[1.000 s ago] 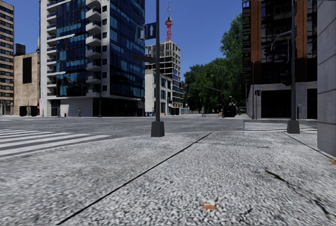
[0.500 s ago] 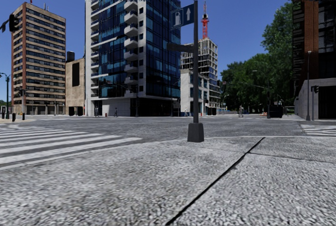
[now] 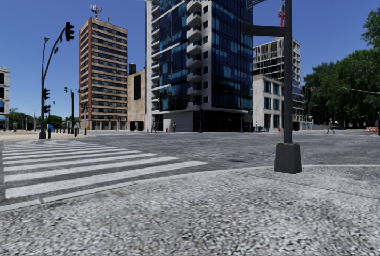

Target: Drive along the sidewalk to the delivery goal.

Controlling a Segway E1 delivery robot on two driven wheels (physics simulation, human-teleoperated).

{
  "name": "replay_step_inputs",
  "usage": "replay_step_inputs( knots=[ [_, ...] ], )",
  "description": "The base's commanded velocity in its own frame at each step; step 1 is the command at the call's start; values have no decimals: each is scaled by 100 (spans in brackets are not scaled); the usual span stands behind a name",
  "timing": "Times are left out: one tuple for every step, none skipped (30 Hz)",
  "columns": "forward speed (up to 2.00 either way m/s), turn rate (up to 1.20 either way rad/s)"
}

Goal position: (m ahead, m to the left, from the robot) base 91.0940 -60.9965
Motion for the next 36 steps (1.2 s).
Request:
replay_step_inputs(
  knots=[
    [200,54],
    [200,54],
    [200,54],
    [200,54],
    [200,54],
    [200,54],
    [200,54],
    [200,54],
    [200,54],
    [200,54],
    [200,54],
    [200,54],
    [200,54],
    [200,54],
    [200,54],
    [200,54],
    [200,54],
    [200,55],
    [200,55],
    [200,55],
    [200,55],
    [200,55],
    [200,55],
    [200,55],
    [200,55],
    [200,55],
    [200,55],
    [200,55],
    [200,55],
    [200,55],
    [200,55],
    [200,55],
    [200,55],
    [200,55],
    [200,55],
    [200,55]
  ],
)
